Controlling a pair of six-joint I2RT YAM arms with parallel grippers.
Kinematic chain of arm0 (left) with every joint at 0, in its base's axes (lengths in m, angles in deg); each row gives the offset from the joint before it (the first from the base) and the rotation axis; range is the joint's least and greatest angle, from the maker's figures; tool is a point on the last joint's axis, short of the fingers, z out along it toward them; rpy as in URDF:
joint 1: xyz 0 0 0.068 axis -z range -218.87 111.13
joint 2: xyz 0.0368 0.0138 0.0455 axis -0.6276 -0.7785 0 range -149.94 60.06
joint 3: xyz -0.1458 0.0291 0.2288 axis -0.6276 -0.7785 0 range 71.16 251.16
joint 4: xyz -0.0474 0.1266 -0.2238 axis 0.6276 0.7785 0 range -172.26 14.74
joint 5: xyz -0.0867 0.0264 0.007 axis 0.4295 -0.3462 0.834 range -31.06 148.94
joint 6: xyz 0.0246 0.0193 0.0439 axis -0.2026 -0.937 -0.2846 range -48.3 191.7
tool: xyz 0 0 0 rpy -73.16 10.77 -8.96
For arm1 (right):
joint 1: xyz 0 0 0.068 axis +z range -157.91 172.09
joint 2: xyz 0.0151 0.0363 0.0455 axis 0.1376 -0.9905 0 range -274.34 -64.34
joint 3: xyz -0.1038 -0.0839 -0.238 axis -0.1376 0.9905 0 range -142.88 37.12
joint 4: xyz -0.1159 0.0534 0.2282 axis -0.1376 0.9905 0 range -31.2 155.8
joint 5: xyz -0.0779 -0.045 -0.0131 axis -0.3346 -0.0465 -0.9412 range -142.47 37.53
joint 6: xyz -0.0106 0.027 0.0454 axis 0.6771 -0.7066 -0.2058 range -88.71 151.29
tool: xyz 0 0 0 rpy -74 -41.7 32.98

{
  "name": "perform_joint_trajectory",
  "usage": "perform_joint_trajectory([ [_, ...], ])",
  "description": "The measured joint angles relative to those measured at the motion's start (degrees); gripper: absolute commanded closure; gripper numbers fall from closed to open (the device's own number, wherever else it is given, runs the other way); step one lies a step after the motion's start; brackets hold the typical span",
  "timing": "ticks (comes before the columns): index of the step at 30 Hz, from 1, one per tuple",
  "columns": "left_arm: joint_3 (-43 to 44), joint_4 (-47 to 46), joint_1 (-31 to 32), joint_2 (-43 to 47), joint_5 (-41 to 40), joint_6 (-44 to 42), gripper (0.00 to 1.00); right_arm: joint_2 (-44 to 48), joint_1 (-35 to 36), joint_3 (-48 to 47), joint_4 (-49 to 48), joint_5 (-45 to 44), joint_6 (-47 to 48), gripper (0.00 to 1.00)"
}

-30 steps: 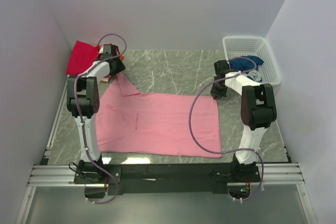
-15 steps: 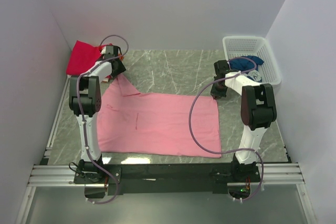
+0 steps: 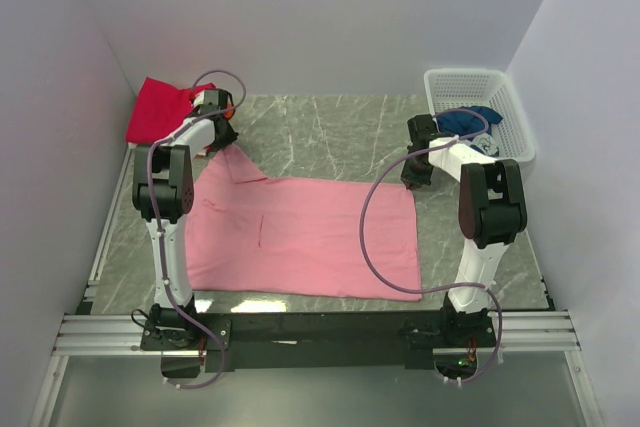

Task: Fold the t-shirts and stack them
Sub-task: Fold the tshirt

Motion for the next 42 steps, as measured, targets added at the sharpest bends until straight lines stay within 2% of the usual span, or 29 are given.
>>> perform_joint_trajectory([
  [6, 0.15, 0.7, 0.02, 0.0, -0.13, 0.26, 0.96, 0.0, -0.04, -0.07, 0.13, 0.04, -0.02, 0.99],
  [8, 0.28, 0.92, 0.02, 0.0, -0.11, 0.13, 1.0, 0.0, -0.04, -0.17, 0.37, 0.0, -0.04, 1.0],
  [17, 3.98, 2.29, 0.02, -0.52, 2.69, -1.01, 1.0, -0.22, -0.63, -3.17, 4.72, -0.79, -0.22, 1.0],
  [29, 26.64, 5.68, -0.13, -9.6, 10.58, -3.63, 1.0, -7.96, -3.52, -18.6, 10.03, -1.86, 0.37, 1.0],
  [33, 30.34, 6.47, -0.5, -10.25, 13.33, -3.02, 1.0, -10.23, -4.17, -24.46, 11.3, -1.99, 1.22, 1.0],
  [37, 28.96, 6.78, -1.4, -9.18, 16.22, -1.9, 1.0, -10.38, -4.28, -26.6, 11.32, -1.97, 1.92, 1.0],
  [42, 17.64, 10.8, -3.45, -2.97, 20.63, -0.07, 1.0, -7.1, -4.28, -21.14, 9.29, -1.25, 2.82, 1.0],
])
